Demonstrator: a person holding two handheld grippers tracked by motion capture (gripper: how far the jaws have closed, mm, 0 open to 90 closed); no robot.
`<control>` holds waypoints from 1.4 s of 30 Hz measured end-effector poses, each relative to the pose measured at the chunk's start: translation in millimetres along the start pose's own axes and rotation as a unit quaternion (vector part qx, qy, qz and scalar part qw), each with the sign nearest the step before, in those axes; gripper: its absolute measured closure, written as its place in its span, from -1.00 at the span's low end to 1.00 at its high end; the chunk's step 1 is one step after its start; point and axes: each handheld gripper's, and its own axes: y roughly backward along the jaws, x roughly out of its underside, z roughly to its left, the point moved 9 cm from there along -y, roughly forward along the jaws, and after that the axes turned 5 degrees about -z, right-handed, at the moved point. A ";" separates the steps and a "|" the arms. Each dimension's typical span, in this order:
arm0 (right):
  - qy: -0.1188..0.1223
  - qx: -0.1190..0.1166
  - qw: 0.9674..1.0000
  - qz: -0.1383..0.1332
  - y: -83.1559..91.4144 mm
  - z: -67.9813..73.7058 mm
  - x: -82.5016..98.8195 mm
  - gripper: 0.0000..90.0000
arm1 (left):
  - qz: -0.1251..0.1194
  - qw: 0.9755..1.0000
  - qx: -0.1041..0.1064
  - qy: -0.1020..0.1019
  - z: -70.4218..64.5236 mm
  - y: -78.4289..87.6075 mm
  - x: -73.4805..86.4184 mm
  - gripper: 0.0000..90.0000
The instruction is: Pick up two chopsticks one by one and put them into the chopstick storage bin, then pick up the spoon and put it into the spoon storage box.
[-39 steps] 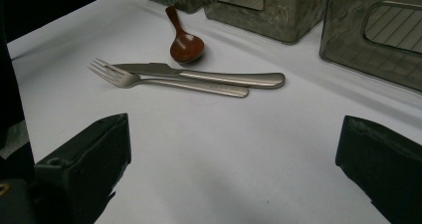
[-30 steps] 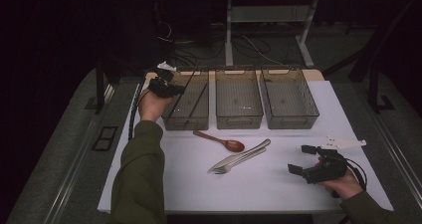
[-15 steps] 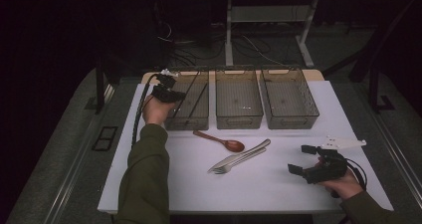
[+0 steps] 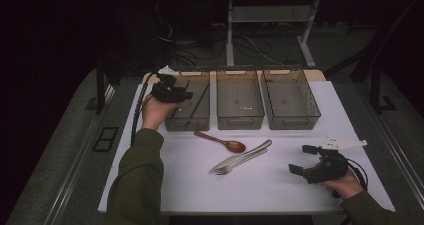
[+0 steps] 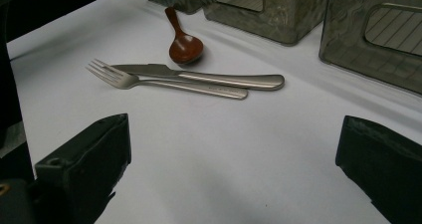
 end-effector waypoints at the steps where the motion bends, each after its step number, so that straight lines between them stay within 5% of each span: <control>1: 0.000 0.001 1.000 0.001 0.5 -0.2 0.2 -0.97 | -0.009 1.000 0.010 0.003 -6.0 3.2 -1.2 0.15; 8: 0.002 0.001 1.000 0.001 1.7 0.4 1.6 -0.97 | -0.018 0.999 0.045 -0.019 -40.6 23.4 5.8 -0.13; 18: 0.000 0.001 1.000 0.001 2.0 0.5 1.5 -0.97 | -0.037 0.996 0.074 -0.021 -72.7 42.7 31.3 -0.34; 27: -0.002 0.001 1.000 0.000 1.9 0.6 1.2 -0.97 | -0.038 0.995 0.081 -0.031 -95.4 50.1 56.3 -0.59; 42: -0.003 0.005 1.000 -0.002 3.2 -1.1 1.3 -0.97 | -0.060 0.993 0.089 -0.041 -120.6 62.3 98.3 -0.72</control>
